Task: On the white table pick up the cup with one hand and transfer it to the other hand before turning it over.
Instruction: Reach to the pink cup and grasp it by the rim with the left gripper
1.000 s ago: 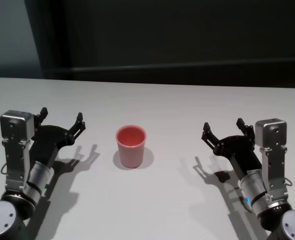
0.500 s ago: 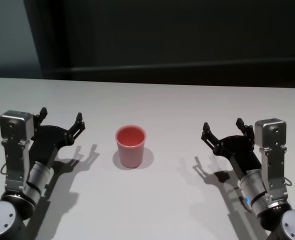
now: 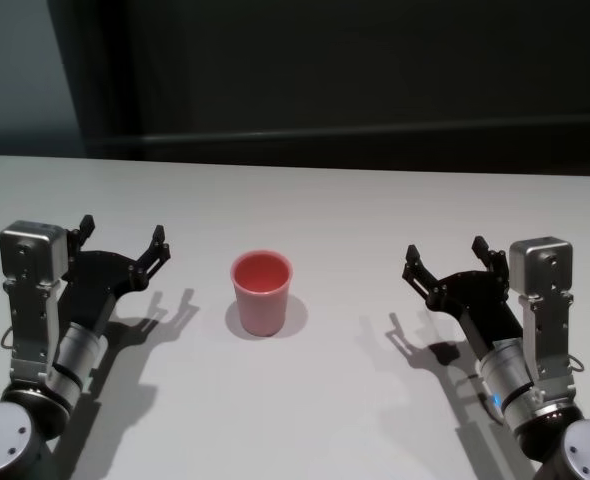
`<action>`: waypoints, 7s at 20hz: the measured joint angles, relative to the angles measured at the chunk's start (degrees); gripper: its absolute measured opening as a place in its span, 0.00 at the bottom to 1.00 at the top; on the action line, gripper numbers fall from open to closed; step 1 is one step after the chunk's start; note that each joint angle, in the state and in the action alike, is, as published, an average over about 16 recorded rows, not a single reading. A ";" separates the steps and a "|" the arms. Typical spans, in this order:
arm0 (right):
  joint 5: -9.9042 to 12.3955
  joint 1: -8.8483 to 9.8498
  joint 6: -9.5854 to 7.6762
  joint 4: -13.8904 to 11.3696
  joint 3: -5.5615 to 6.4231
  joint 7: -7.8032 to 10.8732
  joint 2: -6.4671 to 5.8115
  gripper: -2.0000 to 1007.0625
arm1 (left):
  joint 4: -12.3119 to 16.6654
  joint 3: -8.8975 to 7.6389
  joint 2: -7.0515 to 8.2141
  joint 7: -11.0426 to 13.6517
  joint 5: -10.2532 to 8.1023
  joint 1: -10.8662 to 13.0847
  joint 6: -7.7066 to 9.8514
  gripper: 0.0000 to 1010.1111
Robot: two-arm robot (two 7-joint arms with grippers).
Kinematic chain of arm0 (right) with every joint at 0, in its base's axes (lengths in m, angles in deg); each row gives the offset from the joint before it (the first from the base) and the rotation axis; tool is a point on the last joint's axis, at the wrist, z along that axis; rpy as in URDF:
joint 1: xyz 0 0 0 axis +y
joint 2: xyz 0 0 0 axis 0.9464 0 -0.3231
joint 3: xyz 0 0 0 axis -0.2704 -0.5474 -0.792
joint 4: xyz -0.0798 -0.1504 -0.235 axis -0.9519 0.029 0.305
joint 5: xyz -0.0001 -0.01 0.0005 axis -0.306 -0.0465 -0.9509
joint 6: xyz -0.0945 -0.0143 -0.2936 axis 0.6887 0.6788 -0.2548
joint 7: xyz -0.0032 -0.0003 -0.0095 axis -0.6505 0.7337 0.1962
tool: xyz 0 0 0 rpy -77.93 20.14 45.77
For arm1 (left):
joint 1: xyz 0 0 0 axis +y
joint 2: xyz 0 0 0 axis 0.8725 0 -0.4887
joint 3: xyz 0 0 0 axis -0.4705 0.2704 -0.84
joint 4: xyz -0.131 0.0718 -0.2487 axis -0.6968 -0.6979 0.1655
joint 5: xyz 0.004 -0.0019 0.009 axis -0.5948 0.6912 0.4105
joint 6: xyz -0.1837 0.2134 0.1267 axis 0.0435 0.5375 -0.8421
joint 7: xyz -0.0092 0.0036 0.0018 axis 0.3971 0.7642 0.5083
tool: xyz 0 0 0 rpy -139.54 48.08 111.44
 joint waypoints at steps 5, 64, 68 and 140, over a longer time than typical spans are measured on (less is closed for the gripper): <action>0.00 0.00 0.00 0.00 0.00 0.00 0.00 0.99 | 0.17 0.01 0.39 0.55 0.73 -0.10 0.26 0.99; 0.00 0.00 0.00 0.00 0.00 0.00 0.00 0.99 | 13.36 18.16 28.52 37.68 22.97 -17.63 10.36 0.99; 0.00 0.00 0.00 0.00 0.00 0.00 0.00 0.99 | 13.30 20.97 29.32 40.52 24.89 -20.56 10.69 0.99; 0.00 0.00 0.00 0.00 0.00 0.00 0.00 0.99 | -1.77 48.25 22.32 60.19 34.67 -47.98 5.65 0.63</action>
